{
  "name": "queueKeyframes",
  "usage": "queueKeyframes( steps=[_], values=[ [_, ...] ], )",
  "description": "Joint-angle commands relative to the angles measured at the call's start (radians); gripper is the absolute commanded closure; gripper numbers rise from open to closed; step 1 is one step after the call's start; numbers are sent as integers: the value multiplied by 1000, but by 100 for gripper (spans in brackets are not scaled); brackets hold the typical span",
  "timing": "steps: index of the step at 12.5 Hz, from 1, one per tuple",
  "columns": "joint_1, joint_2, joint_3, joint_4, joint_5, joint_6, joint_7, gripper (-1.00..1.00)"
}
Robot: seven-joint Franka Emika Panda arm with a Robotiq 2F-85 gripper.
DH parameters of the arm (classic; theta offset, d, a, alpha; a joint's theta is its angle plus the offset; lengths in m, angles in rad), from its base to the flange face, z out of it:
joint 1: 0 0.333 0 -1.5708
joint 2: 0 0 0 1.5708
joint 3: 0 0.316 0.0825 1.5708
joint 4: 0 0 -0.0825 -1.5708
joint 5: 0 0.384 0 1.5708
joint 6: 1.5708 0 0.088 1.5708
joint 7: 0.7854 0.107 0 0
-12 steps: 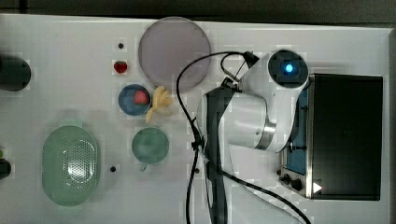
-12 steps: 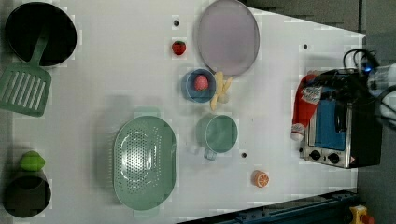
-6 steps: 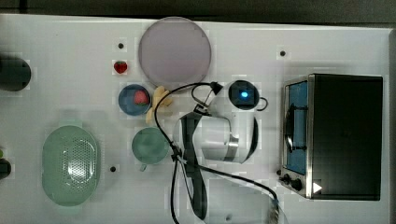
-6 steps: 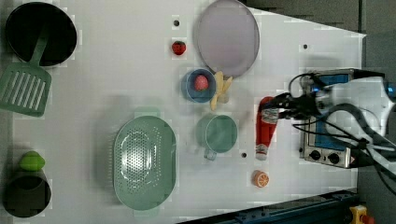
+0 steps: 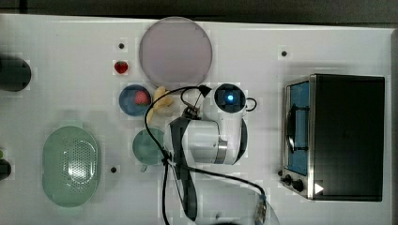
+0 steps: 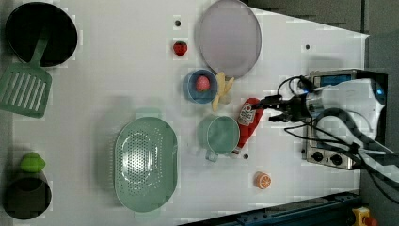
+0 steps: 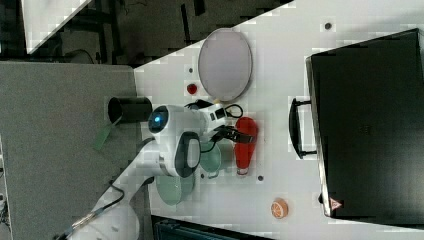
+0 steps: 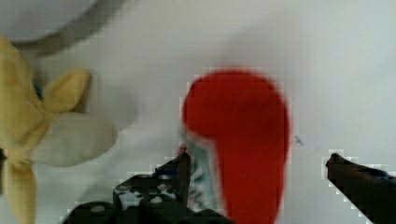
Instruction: Pick ketchup from strainer and place it on the table
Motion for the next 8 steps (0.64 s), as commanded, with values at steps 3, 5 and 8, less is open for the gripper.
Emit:
queueKeyframes(
  steps=[3, 5, 8],
  values=[
    [-22, -222, 1, 162, 3, -179, 99, -100],
    [-22, -283, 0, 255, 3, -341, 185, -100],
    [-21, -338, 1, 399, 3, -502, 294, -100]
  ],
)
